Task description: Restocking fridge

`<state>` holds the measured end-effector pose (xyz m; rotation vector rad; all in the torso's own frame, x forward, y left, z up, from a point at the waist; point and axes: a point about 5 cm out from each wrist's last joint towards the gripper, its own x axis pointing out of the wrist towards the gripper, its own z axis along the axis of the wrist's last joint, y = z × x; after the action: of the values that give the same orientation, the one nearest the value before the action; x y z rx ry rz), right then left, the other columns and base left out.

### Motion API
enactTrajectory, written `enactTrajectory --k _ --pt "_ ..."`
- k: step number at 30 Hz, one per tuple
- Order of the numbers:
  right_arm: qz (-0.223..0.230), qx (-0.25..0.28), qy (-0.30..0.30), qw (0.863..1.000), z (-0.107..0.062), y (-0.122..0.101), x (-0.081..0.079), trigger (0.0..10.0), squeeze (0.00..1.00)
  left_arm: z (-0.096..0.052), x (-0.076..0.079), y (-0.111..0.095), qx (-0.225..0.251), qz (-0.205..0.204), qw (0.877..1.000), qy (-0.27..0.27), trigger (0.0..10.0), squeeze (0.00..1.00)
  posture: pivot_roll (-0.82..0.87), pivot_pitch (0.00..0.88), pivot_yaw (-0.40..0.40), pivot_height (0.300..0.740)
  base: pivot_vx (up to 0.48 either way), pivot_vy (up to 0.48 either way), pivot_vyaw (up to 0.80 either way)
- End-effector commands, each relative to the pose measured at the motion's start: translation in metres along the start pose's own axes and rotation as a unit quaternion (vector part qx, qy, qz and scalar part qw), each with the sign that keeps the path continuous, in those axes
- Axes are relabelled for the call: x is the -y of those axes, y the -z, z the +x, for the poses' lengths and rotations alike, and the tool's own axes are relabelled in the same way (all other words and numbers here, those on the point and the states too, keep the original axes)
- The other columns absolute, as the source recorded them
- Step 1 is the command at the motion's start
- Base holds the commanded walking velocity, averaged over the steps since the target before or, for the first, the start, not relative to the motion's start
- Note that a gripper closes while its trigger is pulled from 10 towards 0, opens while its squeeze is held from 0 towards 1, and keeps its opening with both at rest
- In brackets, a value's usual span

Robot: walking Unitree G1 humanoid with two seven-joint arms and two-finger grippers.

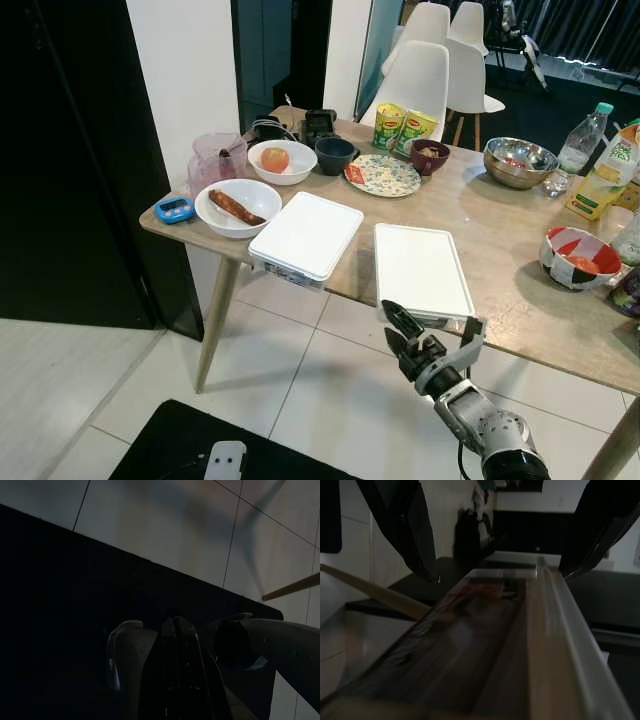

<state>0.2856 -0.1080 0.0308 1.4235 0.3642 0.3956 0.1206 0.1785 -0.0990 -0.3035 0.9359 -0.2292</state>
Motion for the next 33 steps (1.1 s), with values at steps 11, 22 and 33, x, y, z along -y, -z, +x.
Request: enactTrajectory --k 11,22,33 --pt "0.012 0.019 -0.012 1.000 0.008 -0.005 -0.006 10.0 0.00 -0.003 0.003 0.017 -0.034 -0.009 0.999 0.007 10.0 0.00 0.15 0.000 -0.131 0.740 0.000 0.000 0.00" --pt "0.013 0.038 -0.005 0.999 0.011 -0.009 -0.005 10.0 0.00 -0.004 0.003 0.018 -0.035 -0.006 0.999 0.007 10.0 0.00 0.15 0.000 -0.132 0.740 0.000 0.000 0.00" --pt "0.012 0.049 0.000 0.999 0.012 -0.012 -0.004 10.0 0.00 -0.004 0.003 0.018 -0.036 -0.006 0.999 0.007 10.0 0.00 0.15 0.000 -0.128 0.740 0.000 0.000 0.00"
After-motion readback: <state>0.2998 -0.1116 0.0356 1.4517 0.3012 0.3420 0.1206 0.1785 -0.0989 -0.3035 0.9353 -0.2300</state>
